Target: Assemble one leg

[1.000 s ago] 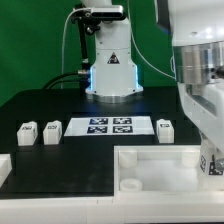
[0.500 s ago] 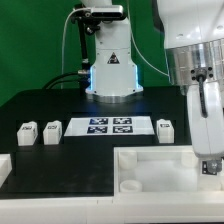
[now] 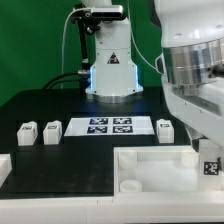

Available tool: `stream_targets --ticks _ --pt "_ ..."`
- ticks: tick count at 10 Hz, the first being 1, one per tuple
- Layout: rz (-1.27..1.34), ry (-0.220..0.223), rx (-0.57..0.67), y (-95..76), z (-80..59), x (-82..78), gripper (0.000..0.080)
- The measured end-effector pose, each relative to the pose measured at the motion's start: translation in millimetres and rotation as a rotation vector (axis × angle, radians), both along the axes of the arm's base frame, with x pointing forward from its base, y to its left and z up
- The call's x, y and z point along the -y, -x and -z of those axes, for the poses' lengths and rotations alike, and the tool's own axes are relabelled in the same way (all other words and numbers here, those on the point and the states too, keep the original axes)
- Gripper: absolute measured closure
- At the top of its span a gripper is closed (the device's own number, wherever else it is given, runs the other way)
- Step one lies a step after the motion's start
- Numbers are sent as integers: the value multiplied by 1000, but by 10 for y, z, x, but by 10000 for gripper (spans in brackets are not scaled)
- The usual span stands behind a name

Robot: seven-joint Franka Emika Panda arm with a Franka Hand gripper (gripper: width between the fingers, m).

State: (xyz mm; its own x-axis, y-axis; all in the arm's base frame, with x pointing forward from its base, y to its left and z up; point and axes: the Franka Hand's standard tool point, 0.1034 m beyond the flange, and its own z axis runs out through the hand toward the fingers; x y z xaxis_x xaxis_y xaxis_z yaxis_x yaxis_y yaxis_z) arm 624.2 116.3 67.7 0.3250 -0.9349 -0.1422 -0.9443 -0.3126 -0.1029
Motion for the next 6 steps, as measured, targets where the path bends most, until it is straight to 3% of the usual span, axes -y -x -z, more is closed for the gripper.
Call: stream_targets --ticks 3,5,6 --pt "-309 19 50 6 8 11 150" --pt "-689 87 83 21 -1 24 150" --pt "-781 101 92 22 -2 26 150"
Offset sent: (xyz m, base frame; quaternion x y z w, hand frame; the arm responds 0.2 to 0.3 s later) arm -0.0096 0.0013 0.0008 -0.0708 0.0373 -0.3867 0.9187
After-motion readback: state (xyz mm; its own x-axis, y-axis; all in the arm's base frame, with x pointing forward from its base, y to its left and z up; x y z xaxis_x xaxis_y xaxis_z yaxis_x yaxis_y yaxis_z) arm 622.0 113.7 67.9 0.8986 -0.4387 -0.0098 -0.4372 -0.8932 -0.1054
